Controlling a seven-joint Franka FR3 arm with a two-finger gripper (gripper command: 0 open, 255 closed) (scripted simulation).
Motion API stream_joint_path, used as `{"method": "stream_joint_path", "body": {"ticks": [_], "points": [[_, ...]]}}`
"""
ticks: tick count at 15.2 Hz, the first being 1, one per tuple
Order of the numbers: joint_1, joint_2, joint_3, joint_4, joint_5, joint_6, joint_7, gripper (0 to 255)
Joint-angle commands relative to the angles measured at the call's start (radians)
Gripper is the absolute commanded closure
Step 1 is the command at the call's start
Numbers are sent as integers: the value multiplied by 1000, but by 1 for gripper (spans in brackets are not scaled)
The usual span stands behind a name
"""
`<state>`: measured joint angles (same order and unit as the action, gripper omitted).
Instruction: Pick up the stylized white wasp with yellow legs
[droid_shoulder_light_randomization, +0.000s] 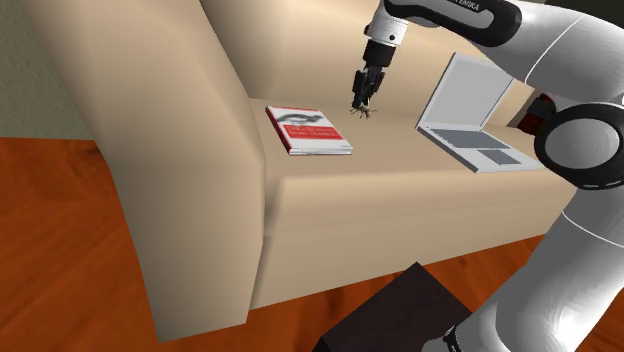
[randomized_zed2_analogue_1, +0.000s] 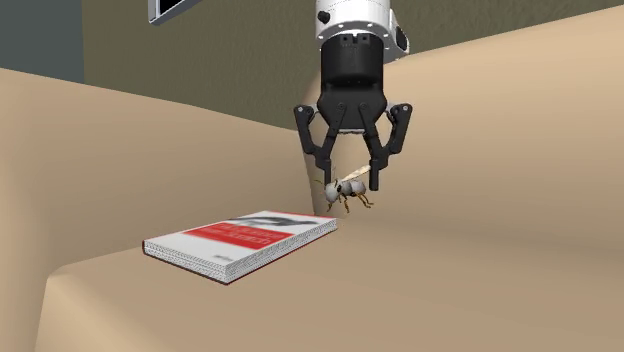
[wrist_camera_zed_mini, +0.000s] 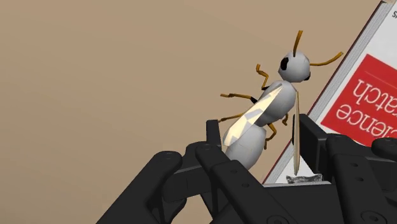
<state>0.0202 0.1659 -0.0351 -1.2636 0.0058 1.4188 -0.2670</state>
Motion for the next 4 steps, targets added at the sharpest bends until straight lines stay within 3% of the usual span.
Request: {"method": "stream_joint_path", "body": {"ticks": [1,4], "points": [[-1,17,0,55,1,-38,0,255],[-1,28,0,86,1,-59,-1,255]]}}
